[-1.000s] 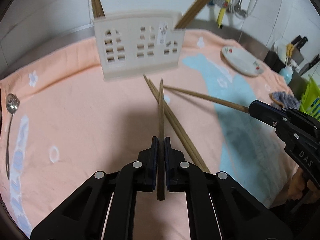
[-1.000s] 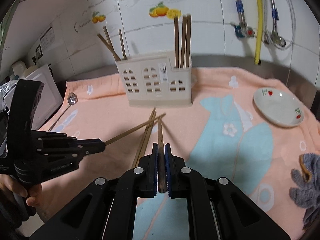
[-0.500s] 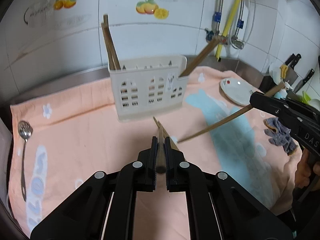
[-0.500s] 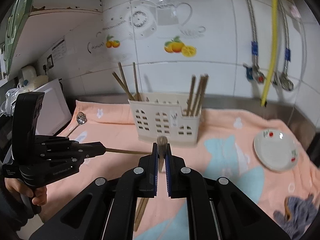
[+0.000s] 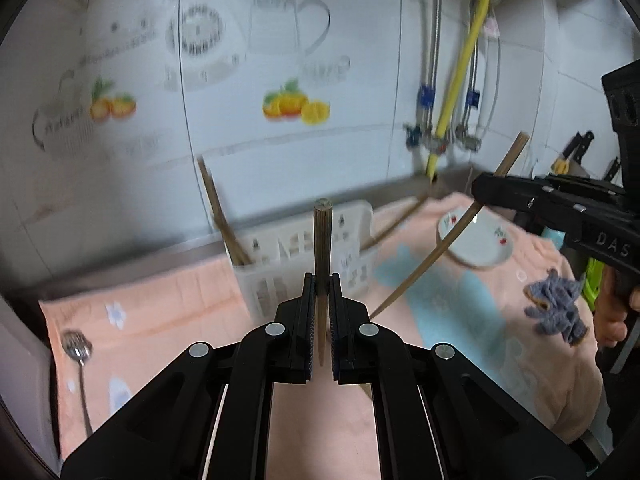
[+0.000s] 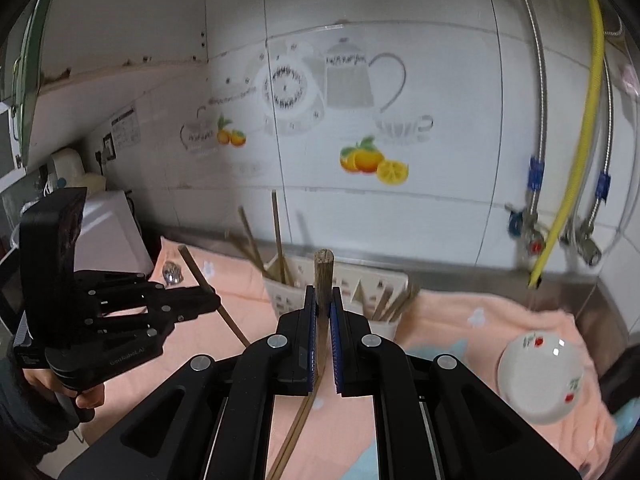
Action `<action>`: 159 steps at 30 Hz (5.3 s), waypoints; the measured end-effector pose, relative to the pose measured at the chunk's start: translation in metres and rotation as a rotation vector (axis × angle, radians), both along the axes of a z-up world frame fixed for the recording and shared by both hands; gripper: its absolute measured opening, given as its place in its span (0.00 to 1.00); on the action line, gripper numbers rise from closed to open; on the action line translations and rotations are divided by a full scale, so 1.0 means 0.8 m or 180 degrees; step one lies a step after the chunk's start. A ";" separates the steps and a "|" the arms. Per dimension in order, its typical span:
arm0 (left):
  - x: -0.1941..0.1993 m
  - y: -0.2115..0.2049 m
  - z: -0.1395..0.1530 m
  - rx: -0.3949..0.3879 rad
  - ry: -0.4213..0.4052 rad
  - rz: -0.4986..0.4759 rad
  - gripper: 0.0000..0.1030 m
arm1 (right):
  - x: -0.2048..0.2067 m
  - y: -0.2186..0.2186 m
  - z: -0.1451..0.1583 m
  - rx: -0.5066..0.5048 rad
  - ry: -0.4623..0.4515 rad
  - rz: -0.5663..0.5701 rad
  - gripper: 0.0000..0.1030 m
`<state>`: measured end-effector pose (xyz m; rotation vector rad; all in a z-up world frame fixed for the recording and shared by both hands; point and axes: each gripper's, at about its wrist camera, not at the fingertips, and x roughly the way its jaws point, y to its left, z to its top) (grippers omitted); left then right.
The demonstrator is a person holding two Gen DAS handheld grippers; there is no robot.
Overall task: Organize utensils
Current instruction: 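Carry the chopstick upright over the holder with the right gripper, then lower the chopstick into the holder and open the right gripper, then move the right gripper back to the last chopsticks and close on one, then lift the gripped chopstick off the towel with the right gripper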
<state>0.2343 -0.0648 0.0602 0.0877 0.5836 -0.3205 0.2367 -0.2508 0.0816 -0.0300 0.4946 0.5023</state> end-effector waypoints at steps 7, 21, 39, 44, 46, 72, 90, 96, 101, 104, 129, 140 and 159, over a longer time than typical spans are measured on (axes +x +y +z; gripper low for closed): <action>0.018 0.007 0.079 -0.0045 -0.0453 0.0100 0.05 | 0.027 -0.004 0.044 0.0015 -0.0152 -0.0106 0.06; 0.095 0.028 0.048 -0.0044 -0.0293 0.0416 0.05 | 0.089 0.008 0.044 -0.0167 -0.0166 -0.0376 0.06; 0.113 0.035 0.009 -0.0114 0.0007 0.0413 0.07 | 0.127 0.017 -0.031 -0.0298 0.0249 -0.0399 0.07; 0.095 0.034 0.021 -0.0103 -0.0103 0.0423 0.27 | 0.111 0.010 -0.019 -0.0239 0.0164 -0.0394 0.08; 0.085 0.035 0.026 -0.0120 -0.0138 0.0422 0.27 | 0.097 0.008 -0.015 -0.0232 0.0095 -0.0387 0.10; -0.051 0.080 -0.046 -0.0285 -0.0114 0.0618 0.73 | -0.081 0.032 -0.209 -0.0239 0.0873 -0.0108 0.24; -0.058 0.096 -0.080 -0.0380 0.0088 0.0725 0.75 | -0.123 0.055 -0.284 -0.0513 0.1166 -0.0030 0.28; -0.056 0.095 -0.085 -0.0391 0.0122 0.0730 0.75 | -0.109 0.044 -0.277 -0.0364 0.1163 -0.0141 0.28; -0.055 0.094 -0.088 -0.0382 0.0143 0.0720 0.75 | -0.092 0.051 -0.276 -0.0311 0.1180 -0.0187 0.20; -0.054 0.097 -0.089 -0.0386 0.0143 0.0736 0.75 | -0.085 0.057 -0.279 -0.0333 0.1204 -0.0201 0.15; -0.054 0.107 -0.103 -0.0440 0.0214 0.0785 0.75 | -0.076 0.072 -0.292 -0.0446 0.1288 -0.0318 0.08; -0.057 0.108 -0.111 -0.0438 0.0256 0.0792 0.75 | -0.082 0.079 -0.295 -0.0614 0.1206 -0.0331 0.08; -0.080 0.030 -0.165 -0.0225 0.0617 0.0524 0.74 | -0.105 0.027 -0.249 -0.0276 0.0796 -0.0444 0.06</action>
